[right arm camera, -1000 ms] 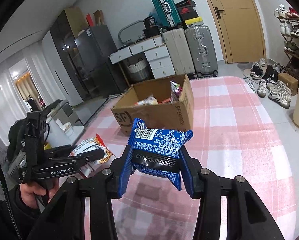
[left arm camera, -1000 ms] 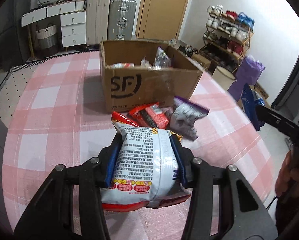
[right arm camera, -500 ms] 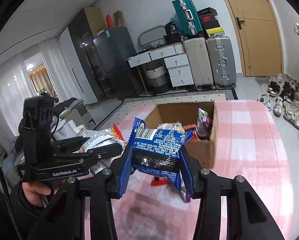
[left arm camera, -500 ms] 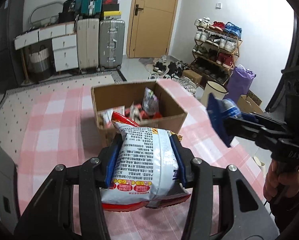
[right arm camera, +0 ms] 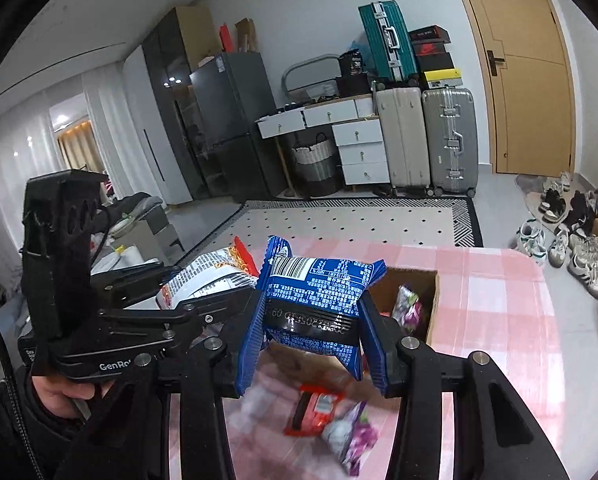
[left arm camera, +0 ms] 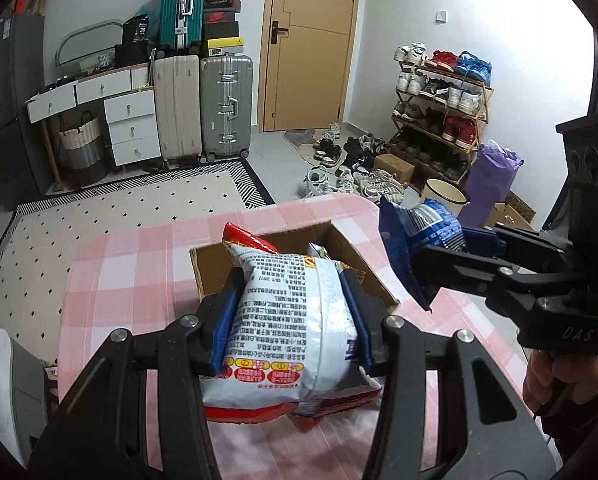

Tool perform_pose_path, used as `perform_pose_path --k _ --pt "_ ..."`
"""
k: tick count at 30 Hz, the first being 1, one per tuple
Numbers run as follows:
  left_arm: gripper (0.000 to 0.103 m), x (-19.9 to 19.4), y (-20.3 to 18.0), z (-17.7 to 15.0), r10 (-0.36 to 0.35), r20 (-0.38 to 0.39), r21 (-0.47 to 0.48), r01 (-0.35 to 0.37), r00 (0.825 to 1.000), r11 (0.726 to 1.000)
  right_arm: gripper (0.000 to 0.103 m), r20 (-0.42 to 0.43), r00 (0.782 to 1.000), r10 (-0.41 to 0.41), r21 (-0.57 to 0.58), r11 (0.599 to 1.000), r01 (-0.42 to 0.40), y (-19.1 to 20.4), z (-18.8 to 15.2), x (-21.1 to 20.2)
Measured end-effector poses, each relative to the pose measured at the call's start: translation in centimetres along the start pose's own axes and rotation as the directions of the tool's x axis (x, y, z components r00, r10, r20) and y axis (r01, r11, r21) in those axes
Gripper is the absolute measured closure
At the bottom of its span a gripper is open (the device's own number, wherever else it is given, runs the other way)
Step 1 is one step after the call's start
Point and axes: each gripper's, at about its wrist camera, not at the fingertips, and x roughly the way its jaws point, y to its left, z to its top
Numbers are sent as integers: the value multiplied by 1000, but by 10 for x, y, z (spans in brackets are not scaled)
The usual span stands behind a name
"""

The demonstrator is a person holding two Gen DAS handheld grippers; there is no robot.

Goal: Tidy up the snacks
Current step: 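Carry the Oreo pack and chip bag over the box with both tools, then open both tools to drop the Oreo pack and chip bag into the box, then withdraw both tools from the box toward the last two snacks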

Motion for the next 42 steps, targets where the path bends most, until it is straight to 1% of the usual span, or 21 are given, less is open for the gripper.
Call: perform_pose_path --k 2,6,10,12,15,22,24,25,26,27,28,29,30,31,33,35,36,38,40,41,42 --pt "58 9 5 10 3 -1 0 -3 1000 1000 58 -9 1000 -10 29 1000 10 -7 8 8" --pt "58 37 17 31 -15 -20 -20 14 1000 1000 58 -25 999 -19 39 999 20 -20 20 26" --pt "58 72 29 43 -29 -51 -44 27 998 999 58 -57 998 -19 55 998 22 -33 27 49" --pt "58 89 33 46 -15 -60 -41 12 998 999 58 -69 997 -19 58 998 24 -37 31 61" --pt "58 111 34 46 -17 -76 -40 14 997 999 58 -97 995 -35 65 997 42 -46 30 82" --pt "57 152 38 37 -35 -109 -66 28 993 997 57 -128 990 -56 75 995 66 -60 21 108" --pt "57 163 38 35 -30 -122 -67 22 992 997 55 -136 989 -56 84 994 68 -66 20 116" --pt "57 169 38 34 -23 -136 -65 14 990 998 52 -144 988 -57 90 993 70 -69 19 122" --pt "57 176 36 32 -10 -158 -58 1 987 998 48 -146 988 -53 92 993 67 -72 18 125" --pt "56 182 36 30 10 -178 -55 -20 984 998 47 -146 988 -49 95 993 63 -76 17 129" --pt "51 183 37 29 18 -180 -61 -29 984 998 47 -150 987 -52 102 993 67 -80 14 133" --pt "37 184 38 28 12 -175 -67 -24 984 997 46 -159 986 -57 114 991 75 -85 12 135" --pt "31 184 38 27 27 -175 -64 -39 984 997 45 -160 985 -58 121 990 78 -88 10 135" --pt "21 184 40 27 50 -170 -64 -62 984 996 44 -156 986 -59 131 988 80 -91 9 134" --pt "20 181 43 25 36 -160 -79 -49 987 996 40 -140 988 -59 139 987 79 -93 8 127" --pt "20 176 46 21 48 -157 -87 -62 986 994 33 -121 990 -68 130 988 84 -92 7 118" --pt "20 174 45 20 52 -154 -87 -66 987 994 32 -107 992 -70 126 989 83 -90 7 111" --pt "20 166 39 16 62 -148 -82 -74 987 994 25 -86 994 -73 133 988 84 -89 8 103" --pt "20 156 34 14 71 -137 -85 -83 988 993 21 -75 995 -70 135 988 80 -86 9 94" --pt "20 152 33 13 60 -134 -92 -73 989 993 18 -71 995 -73 128 988 82 -84 9 90" --pt "19 146 32 10 56 -132 -98 -69 990 993 17 -67 995 -77 119 989 85 -81 9 84"
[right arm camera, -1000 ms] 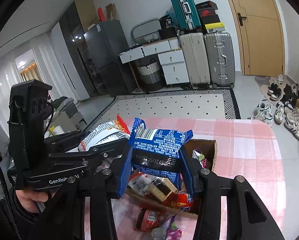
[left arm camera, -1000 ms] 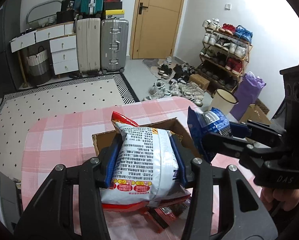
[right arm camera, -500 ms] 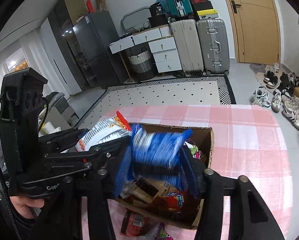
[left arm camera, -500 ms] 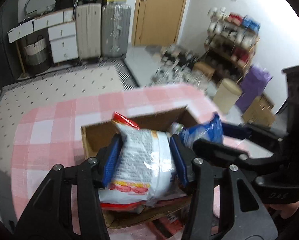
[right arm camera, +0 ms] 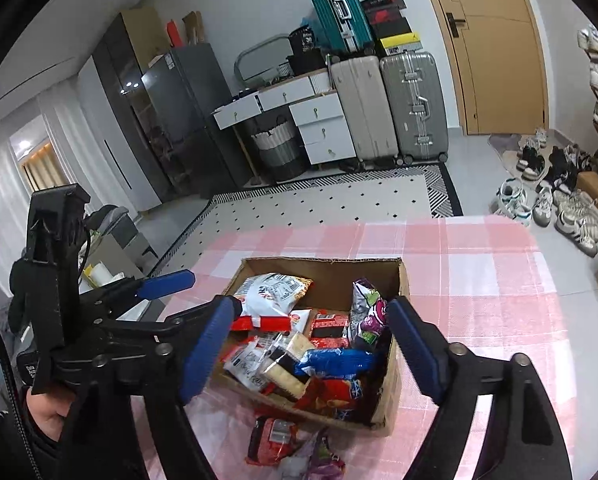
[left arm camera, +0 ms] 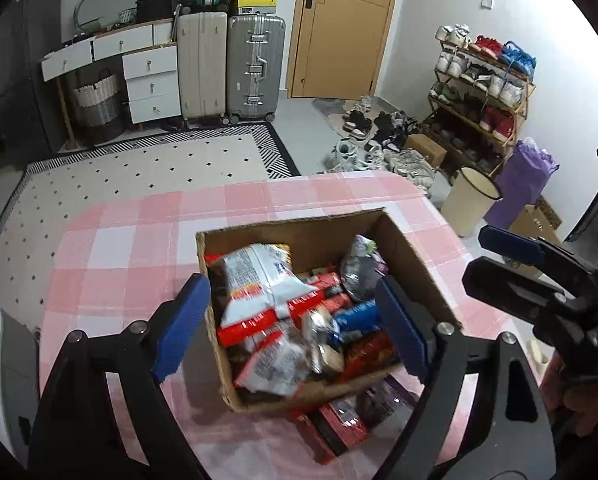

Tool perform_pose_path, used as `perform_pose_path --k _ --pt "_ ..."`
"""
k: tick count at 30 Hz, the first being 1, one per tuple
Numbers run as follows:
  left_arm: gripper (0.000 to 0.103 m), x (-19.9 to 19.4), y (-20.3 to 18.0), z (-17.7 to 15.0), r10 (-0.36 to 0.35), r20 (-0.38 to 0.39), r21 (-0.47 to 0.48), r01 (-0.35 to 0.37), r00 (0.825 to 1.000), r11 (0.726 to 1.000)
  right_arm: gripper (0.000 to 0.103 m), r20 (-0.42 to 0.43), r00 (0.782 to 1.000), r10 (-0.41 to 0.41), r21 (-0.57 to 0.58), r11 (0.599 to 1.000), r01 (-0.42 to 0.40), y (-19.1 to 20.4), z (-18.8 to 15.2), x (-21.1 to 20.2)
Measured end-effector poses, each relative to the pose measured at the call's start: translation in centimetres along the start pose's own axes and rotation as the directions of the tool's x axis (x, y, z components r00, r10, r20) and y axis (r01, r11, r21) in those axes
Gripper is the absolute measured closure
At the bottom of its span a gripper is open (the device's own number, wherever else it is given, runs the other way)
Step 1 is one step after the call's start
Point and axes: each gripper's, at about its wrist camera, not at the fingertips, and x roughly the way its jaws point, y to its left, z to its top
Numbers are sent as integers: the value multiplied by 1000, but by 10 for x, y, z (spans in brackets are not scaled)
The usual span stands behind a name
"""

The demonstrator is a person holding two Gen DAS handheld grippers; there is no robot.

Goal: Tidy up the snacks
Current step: 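Withdraw both tools from the box toward the last two snacks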

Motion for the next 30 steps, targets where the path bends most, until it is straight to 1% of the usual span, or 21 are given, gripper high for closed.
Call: perform_pose_path --k 6,9,11,13,15,18,23,26,30 --pt "17 -35 -4 -14 10 28 -4 -10 1000 1000 15 22 1000 -3 -15 1000 4 13 -7 -25" --pt "14 -53 -5 -19 6 53 -17 -5 999 1000 11 36 999 -33 -28 999 34 20 -13 -39" --pt "7 -65 -8 -25 9 82 -16 -7 997 1000 9 45 998 -53 -45 997 55 25 -18 -46" --pt "2 -78 -10 -30 17 115 -9 -16 993 1000 7 57 997 -59 -63 996 62 30 -23 -55" --pt "2 -91 -12 -35 16 131 -9 -15 991 1000 5 72 996 -58 -75 995 63 36 -29 -64" --pt "2 -104 -14 -41 8 139 -12 -6 990 1000 5 82 995 -54 -85 994 61 41 -37 -77" --pt "1 -133 -17 -60 6 180 -20 -3 984 1000 3 106 993 -50 -82 995 59 48 -52 -99" --pt "1 -143 -17 -72 0 180 -27 5 984 1000 3 111 992 -53 -73 995 62 48 -64 -109" --pt "1 -151 -16 -95 -18 186 -61 30 982 998 3 118 991 -63 -63 996 71 46 -82 -117"
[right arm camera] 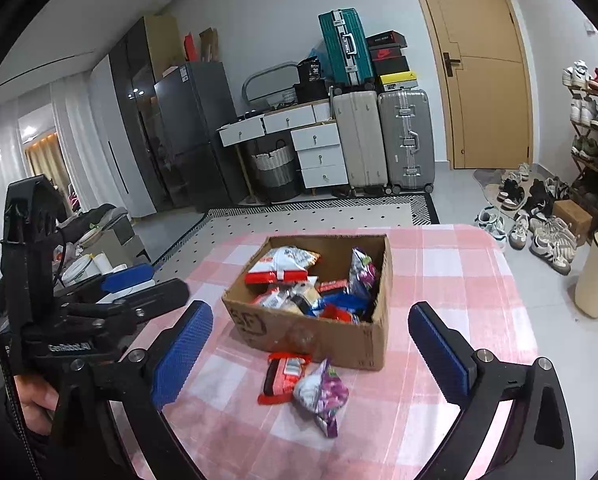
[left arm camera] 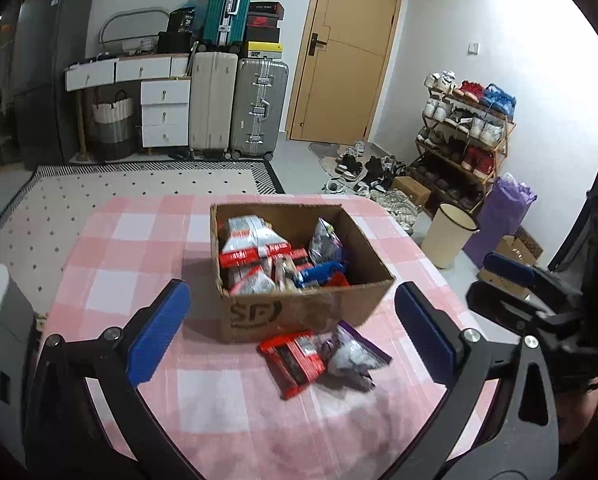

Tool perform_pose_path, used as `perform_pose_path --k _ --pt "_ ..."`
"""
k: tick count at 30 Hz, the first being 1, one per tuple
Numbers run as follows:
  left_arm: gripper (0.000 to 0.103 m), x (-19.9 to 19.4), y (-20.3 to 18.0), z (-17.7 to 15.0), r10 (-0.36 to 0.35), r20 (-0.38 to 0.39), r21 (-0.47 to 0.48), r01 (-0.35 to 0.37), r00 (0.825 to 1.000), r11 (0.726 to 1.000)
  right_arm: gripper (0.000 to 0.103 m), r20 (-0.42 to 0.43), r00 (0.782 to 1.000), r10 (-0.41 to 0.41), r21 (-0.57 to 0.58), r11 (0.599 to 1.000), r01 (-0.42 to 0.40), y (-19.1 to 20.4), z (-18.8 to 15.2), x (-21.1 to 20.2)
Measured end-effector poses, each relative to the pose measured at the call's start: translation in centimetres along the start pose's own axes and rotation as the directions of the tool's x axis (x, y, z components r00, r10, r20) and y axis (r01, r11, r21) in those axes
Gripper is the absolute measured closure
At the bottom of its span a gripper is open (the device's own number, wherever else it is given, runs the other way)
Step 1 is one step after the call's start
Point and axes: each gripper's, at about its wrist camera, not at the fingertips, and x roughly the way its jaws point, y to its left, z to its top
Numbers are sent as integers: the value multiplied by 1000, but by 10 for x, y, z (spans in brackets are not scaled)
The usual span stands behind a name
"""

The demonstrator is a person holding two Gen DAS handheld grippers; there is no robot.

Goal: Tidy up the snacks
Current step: 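Withdraw both tools from the box toward the last two snacks, then grasp the purple candy bag with the right tool while the left tool grasps the red wafer pack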

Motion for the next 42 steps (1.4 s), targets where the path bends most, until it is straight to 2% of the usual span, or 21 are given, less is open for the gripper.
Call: perform_pose_path --k 3,8,12,17,21,37,42 --pt "1 -6 3 -17 3 12 -25 -3 1000 1000 2 -3 1000 -16 16 1000 16 -2 -20 -2" --pt "1 2 1 -43 8 -39 -14 -9 999 1000 2 -48 999 -19 29 999 20 -6 -44 5" --pt "1 9 1 -59 4 -45 -21 -5 999 1000 2 -67 997 -28 30 999 30 -7 -63 11" --pt "1 25 3 -69 9 -79 -32 -12 997 999 2 -118 993 -26 35 999 30 -10 -80 33" --pt "1 34 8 -73 30 -94 -35 -33 995 999 2 -141 990 -20 43 999 26 -13 -86 48" --pt "1 55 23 -83 1 -146 -77 -13 989 997 3 -230 970 84 133 990 -54 -32 -100 113" --pt "1 57 25 -87 -15 -149 -88 2 989 996 6 -249 964 90 133 989 -58 -30 -100 127"
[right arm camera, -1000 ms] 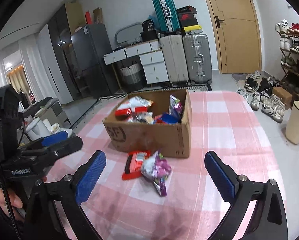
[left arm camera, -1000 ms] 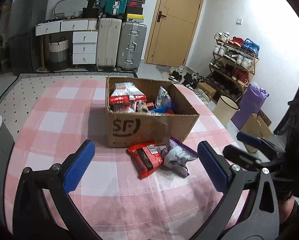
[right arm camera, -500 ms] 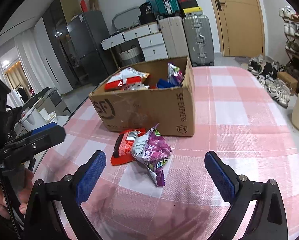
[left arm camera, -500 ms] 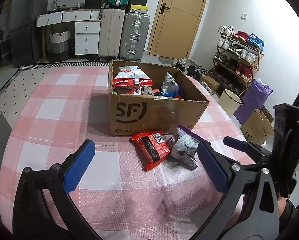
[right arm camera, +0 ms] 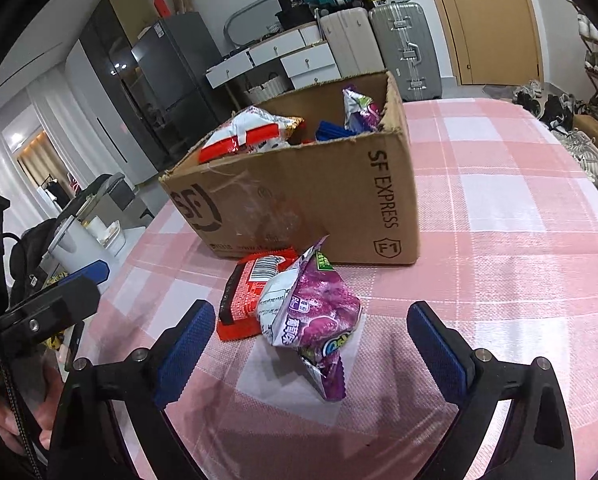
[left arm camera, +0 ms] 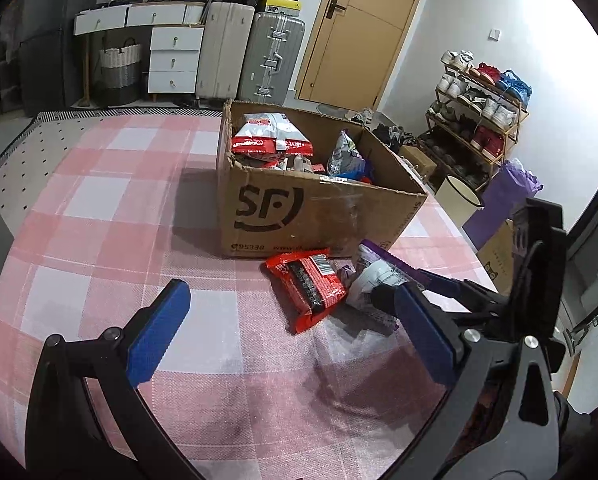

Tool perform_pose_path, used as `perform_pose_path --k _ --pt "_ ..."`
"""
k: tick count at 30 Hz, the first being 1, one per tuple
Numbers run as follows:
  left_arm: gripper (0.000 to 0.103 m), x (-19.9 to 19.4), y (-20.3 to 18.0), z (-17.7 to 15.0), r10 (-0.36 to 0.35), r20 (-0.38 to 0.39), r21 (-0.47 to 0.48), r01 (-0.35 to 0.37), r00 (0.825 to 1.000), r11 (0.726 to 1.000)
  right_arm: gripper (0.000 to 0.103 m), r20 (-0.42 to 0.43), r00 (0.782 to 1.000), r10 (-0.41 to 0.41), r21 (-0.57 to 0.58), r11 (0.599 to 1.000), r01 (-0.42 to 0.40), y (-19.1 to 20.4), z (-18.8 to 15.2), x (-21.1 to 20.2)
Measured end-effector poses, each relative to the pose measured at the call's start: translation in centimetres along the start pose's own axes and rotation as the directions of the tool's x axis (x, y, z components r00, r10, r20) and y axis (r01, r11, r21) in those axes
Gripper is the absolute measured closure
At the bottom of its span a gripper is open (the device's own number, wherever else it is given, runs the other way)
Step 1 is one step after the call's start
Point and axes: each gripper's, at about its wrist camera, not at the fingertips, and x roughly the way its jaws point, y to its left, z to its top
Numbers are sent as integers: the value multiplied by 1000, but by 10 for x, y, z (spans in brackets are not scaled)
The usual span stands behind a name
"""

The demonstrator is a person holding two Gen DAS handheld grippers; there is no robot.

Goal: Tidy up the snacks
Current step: 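Grasp the purple candy bag with the right tool while the left tool grasps the red wafer pack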

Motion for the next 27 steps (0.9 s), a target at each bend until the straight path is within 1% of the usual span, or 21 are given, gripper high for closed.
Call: perform_pose_path --k 2,6,8,12,13,15,18,20,27 --pt "1 2 0 -2 -3 -12 1 3 1000 1000 11 -7 1000 8 4 1000 -8 0 2 6" --pt "1 4 1 -7 12 -21 -2 -12 1000 1000 16 -30 999 21 20 1000 -20 -1 3 18" --pt "1 5 1 -8 12 -25 3 -12 1000 1000 26 -45 999 13 33 999 -12 -3 4 26" --pt "1 7 1 -10 24 -35 15 -23 999 1000 33 -54 998 34 63 998 -31 -8 6 34" --pt "1 7 1 -11 23 -38 14 -22 999 1000 39 -52 998 35 62 998 -32 -8 6 35" --pt "1 9 1 -12 23 -45 11 -22 999 1000 39 -51 998 31 54 998 -28 -6 6 36" --pt "1 12 1 -15 22 -69 10 -21 997 1000 41 -55 997 56 63 997 -52 -7 6 38" --pt "1 14 1 -16 24 -77 9 -23 997 1000 47 -48 997 60 62 996 -57 -8 4 35" --pt "1 12 -1 -18 30 -78 11 -29 996 1000 48 -23 998 62 78 995 -60 -15 -1 18"
